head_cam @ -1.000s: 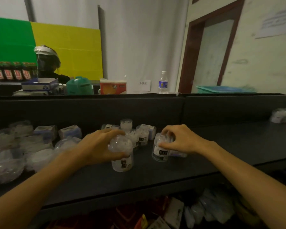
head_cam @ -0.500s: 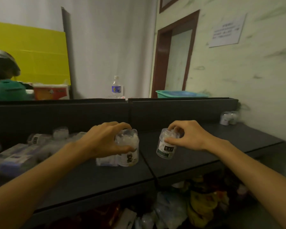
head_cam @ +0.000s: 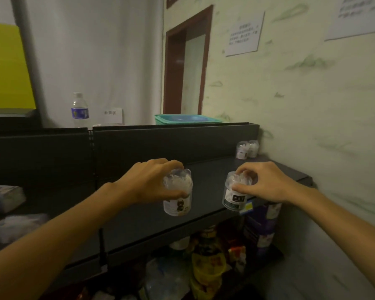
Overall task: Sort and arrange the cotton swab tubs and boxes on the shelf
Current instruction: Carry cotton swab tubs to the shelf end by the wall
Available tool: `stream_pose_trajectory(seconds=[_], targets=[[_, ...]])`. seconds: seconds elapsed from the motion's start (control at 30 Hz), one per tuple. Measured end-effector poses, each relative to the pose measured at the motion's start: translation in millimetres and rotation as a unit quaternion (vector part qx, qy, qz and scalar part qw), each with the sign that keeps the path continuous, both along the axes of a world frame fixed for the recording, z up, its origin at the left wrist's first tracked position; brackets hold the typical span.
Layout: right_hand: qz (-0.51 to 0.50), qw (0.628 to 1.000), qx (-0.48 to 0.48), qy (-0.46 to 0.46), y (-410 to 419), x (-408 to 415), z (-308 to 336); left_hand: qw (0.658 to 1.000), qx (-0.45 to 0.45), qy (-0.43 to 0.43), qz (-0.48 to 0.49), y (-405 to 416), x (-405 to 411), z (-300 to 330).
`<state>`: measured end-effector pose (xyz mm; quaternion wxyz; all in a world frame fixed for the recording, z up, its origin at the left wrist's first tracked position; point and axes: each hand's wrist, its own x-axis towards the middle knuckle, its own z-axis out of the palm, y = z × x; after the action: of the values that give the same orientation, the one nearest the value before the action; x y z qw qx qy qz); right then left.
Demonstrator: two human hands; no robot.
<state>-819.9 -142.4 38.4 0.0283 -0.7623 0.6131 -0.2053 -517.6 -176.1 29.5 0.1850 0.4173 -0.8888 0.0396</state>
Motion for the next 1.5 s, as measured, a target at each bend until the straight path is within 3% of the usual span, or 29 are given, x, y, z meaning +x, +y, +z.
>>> stream_pose_trajectory(seconds=[0.33,0.73,1.07,1.5], targets=[[-0.027,0.998,0.037,0.037,-67,-115,-27,0.999,0.027,-0.007,-0.027,-93,-116,-25],[-0.018,0.999,0.011,0.047,-227,-216,-21,0.999,0.029,0.028,-0.011,-242,-222,-26],[0.033,0.996,0.055,0.054,-360,-211,-40,0.999,0.039,0.001,0.033,-308,-228,-36],[0.098,0.990,0.097,0.001,-460,-194,-60,0.994,0.036,0.010,0.106,-340,-216,-41]])
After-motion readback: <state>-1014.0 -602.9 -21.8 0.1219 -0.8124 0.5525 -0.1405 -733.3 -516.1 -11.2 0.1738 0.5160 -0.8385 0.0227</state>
